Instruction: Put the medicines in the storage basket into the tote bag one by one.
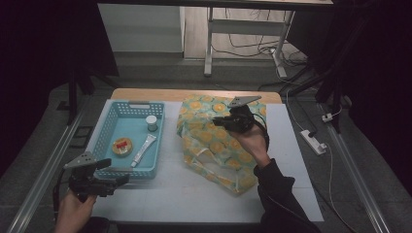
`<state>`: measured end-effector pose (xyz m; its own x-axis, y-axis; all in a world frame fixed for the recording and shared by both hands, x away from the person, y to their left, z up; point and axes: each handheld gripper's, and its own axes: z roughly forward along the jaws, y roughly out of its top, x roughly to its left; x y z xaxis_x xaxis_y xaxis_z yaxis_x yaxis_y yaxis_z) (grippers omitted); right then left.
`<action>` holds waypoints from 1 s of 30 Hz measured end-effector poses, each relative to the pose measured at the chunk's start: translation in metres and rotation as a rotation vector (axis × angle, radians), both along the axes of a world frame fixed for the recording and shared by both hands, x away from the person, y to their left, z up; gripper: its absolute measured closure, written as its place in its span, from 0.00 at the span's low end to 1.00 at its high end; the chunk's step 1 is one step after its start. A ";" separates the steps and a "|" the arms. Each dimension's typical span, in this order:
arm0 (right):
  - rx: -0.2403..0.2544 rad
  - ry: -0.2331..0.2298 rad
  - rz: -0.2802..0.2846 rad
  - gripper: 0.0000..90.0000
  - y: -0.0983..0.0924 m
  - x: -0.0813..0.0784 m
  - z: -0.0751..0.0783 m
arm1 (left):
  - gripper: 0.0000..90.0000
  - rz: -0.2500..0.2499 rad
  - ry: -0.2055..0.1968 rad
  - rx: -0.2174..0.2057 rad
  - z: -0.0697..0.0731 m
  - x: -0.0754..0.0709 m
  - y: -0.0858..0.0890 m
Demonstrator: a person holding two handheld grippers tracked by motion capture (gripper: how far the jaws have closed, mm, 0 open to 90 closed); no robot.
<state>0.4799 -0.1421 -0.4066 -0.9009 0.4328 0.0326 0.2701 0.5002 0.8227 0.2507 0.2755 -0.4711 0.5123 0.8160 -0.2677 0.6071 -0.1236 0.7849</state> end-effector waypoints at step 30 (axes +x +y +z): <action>0.000 0.000 0.007 1.00 0.000 0.001 -0.001 | 0.00 0.097 0.143 0.136 0.007 0.094 0.016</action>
<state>0.4808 -0.1426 -0.4077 -0.9039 0.4264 0.0326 0.2667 0.5025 0.8224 0.3450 0.2917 -0.4645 0.3941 0.8933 -0.2161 0.7254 -0.1579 0.6699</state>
